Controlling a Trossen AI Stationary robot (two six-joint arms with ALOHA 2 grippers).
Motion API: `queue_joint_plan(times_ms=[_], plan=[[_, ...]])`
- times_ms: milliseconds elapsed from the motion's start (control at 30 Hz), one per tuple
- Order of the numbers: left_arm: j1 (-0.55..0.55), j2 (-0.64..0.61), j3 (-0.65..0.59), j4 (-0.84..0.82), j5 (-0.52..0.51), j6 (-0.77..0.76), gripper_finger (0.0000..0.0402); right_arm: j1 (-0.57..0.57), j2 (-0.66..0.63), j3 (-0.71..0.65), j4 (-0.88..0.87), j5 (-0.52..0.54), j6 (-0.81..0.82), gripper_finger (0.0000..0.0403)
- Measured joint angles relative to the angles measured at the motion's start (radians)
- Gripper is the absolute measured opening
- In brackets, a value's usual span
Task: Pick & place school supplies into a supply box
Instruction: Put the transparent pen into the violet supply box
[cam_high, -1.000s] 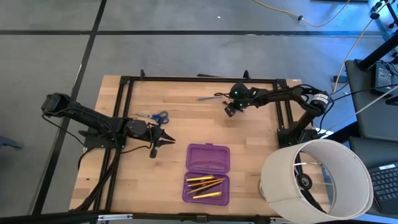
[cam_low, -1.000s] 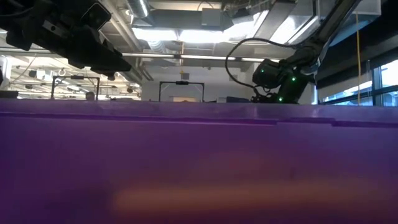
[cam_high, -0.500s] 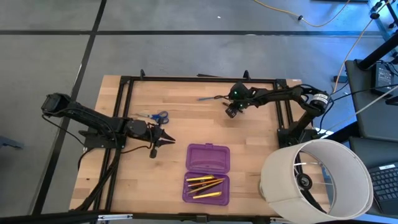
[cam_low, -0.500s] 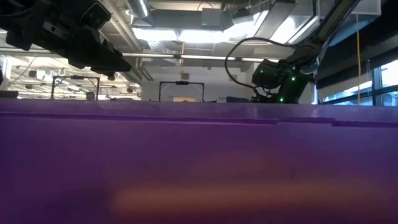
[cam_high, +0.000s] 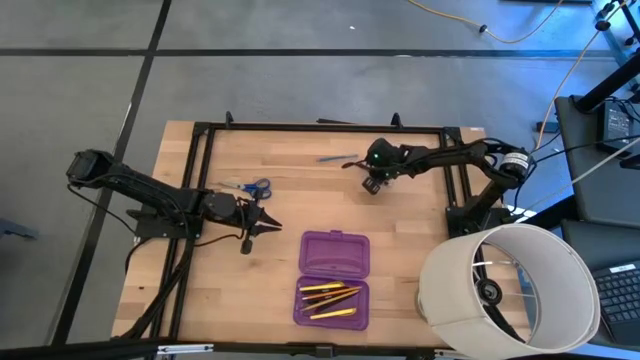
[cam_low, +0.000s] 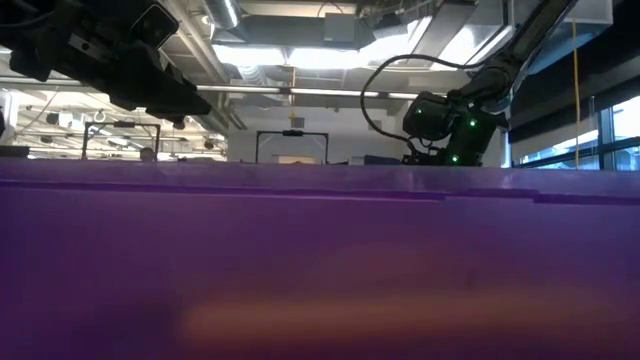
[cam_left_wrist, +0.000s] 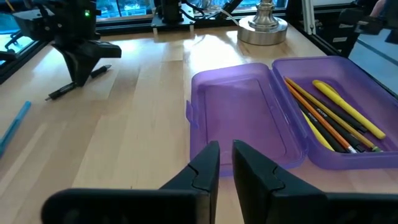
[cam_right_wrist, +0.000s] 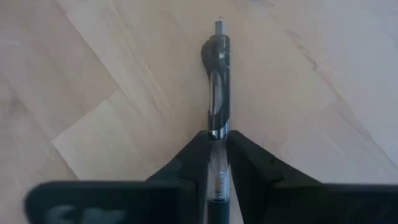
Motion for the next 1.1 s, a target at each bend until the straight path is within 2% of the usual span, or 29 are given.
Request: queue_joint_plan(times_ms=[133, 333, 467, 600, 800, 1100], plan=[[0.000, 0.000, 0.000, 0.000, 0.000, -0.001, 0.0037, 0.000, 0.000, 0.000, -0.001, 0.000, 0.022, 0.0042], [0.000, 0.000, 0.000, 0.000, 0.000, -0.001, 0.0040, 0.005, -0.010, -0.002, 0.000, -0.001, 0.074, 0.0062], [0.000, 0.000, 0.000, 0.000, 0.000, -0.001, 0.0037, 0.028, -0.032, -0.005, -0.018, -0.015, 0.083, 0.0054], [0.000, 0.000, 0.000, 0.000, 0.000, -0.001, 0.0037, 0.062, -0.049, -0.006, -0.035, -0.057, 0.097, 0.0045], [0.000, 0.000, 0.000, 0.001, 0.000, -0.001, 0.0040, 0.122, -0.056, -0.006, -0.054, -0.065, 0.126, 0.0056], [0.000, 0.000, 0.000, 0.002, 0.000, -0.002, 0.0039, 0.227, -0.057, -0.005, -0.050, -0.087, 0.181, 0.0050]])
